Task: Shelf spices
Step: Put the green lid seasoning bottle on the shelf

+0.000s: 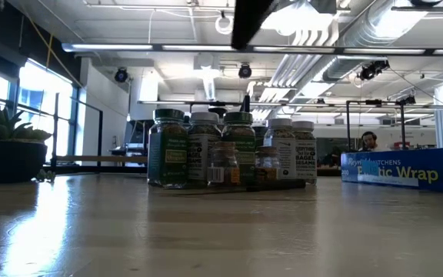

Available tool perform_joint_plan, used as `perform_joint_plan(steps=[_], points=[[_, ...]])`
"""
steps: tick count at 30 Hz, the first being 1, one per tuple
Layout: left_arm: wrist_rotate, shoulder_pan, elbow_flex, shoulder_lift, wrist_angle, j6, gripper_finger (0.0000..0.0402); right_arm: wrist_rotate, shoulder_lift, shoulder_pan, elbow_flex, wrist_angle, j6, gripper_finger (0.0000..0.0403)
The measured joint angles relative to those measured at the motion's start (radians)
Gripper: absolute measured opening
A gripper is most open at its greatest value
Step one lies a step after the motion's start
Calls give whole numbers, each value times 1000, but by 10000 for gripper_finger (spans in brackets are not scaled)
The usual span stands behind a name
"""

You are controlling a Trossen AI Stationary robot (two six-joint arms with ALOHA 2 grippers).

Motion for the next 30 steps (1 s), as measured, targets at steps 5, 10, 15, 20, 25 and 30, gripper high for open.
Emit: perform_joint_plan(steps=[5, 10, 15, 20, 25, 30], points=[[-152, -120, 0, -23, -34, -26, 188, -84, 0, -60, -74, 18, -6, 236], [-294, -192, 0, -51, -136, -45, 188, -132, 0, -129, -65, 45, -131, 236], [-392, -211, 0, -90, -232, -57, 188, -214, -1, -206, -65, 57, -346, 237], [-401, -211, 0, -131, -283, -71, 188, -317, 0, -284, -65, 64, -360, 237], [-400, -211, 1, -157, -316, -73, 188, -396, 9, -327, -64, 82, -346, 238], [-400, -211, 1, -159, -331, -79, 188, -422, 40, -313, -65, 83, -388, 271]])
